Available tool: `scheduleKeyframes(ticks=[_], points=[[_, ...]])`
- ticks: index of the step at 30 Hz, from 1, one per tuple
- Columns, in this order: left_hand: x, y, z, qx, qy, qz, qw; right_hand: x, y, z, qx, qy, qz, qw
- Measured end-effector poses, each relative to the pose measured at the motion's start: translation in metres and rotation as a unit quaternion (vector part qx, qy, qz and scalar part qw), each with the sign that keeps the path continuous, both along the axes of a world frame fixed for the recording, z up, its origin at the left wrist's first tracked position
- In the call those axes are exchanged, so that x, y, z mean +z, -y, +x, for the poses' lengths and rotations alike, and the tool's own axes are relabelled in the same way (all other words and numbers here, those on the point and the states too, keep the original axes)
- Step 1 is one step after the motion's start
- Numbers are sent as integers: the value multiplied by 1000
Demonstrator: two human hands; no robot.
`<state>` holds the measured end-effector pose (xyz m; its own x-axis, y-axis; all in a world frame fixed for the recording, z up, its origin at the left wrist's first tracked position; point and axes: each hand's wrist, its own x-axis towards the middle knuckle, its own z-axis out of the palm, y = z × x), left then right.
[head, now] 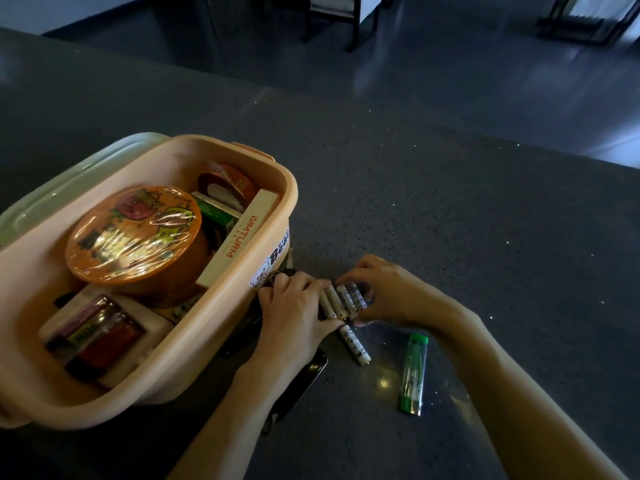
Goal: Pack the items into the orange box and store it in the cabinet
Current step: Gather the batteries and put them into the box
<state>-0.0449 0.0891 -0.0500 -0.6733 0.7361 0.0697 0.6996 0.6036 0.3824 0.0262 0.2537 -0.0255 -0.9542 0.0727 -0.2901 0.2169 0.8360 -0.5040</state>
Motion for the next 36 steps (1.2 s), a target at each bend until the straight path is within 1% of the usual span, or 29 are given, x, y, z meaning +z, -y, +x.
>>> scheduleKeyframes(ticks=[4, 9, 13, 15, 18, 22, 25, 28, 31, 34, 36], points=[[4, 3, 2, -4, 22, 26, 999, -1, -1, 5, -16, -3, 11, 1000], [25, 9, 5, -21, 33, 79, 996, 17, -7, 12, -63, -38, 18, 997], [68, 18, 14, -31, 13, 153, 988, 53, -5, 11, -99, -99, 25, 990], [95, 32, 18, -48, -1, 171, 984, 78, 3, 8, -110, -137, 23, 984], [135, 62, 11, -75, 4, 160, 984, 113, 24, 1, -104, -188, 30, 976], [175, 108, -18, -67, -39, 159, 984, 147, 65, -9, -66, -231, 36, 970], [185, 136, -49, -59, -52, 149, 986, 154, 101, -27, -20, -221, 41, 974], [183, 159, -79, -62, -23, 150, 986, 144, 136, -51, 3, -197, 45, 979], [177, 173, -107, -104, -5, 141, 985, 129, 164, -72, -15, -149, 49, 988], [169, 180, -132, -150, 4, 128, 980, 115, 179, -83, -46, -71, 95, 992], [162, 181, -143, -184, 13, 117, 976, 108, 186, -85, -76, -37, 117, 989]])
